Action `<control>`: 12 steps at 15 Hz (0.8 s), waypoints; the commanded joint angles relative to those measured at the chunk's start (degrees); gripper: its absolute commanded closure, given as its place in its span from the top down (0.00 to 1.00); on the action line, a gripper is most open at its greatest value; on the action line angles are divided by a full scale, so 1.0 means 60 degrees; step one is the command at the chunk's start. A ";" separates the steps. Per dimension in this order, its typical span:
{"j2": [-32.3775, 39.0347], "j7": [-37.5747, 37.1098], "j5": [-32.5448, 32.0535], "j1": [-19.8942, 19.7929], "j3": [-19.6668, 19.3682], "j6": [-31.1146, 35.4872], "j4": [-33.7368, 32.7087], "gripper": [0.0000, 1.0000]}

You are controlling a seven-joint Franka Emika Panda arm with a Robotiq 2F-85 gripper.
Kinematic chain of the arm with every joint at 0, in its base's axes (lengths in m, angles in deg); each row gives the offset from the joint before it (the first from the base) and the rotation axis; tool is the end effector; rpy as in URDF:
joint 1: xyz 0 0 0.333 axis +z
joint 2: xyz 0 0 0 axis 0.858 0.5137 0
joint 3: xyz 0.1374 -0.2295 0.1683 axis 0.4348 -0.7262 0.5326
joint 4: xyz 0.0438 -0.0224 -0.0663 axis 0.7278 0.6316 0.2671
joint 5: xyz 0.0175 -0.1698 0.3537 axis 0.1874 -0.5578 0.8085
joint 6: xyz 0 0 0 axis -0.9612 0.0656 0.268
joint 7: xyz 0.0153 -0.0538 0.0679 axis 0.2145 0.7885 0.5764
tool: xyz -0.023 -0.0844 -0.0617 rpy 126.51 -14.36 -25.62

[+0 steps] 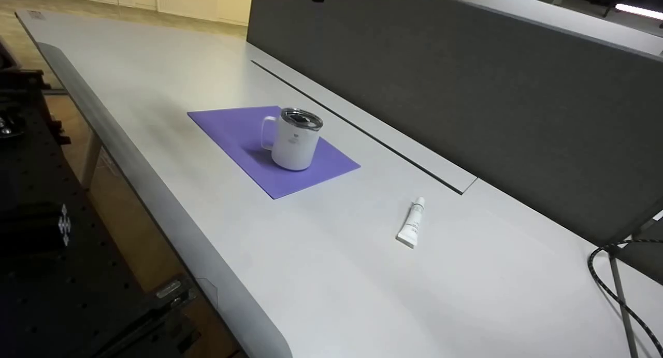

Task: Open the mouth of the flask

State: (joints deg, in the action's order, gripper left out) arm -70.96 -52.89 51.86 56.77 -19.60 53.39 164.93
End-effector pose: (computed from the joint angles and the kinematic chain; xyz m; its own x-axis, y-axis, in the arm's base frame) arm 0.4673 -0.0289 0.3985 0.9804 -0.0259 0.1951 -0.0317 -0.9991 0.0267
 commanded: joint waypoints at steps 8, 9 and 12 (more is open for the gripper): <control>0.0630 0.0064 0.0048 -0.0189 -0.0336 0.0347 0.0380 0.00; 0.0662 0.0064 0.0046 -0.0195 -0.0337 0.0347 0.0380 0.00; 0.0666 0.0064 0.0046 -0.0195 -0.0337 0.0345 0.0380 0.00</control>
State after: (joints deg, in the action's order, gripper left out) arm -66.94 -52.51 52.13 55.60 -21.62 55.58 167.28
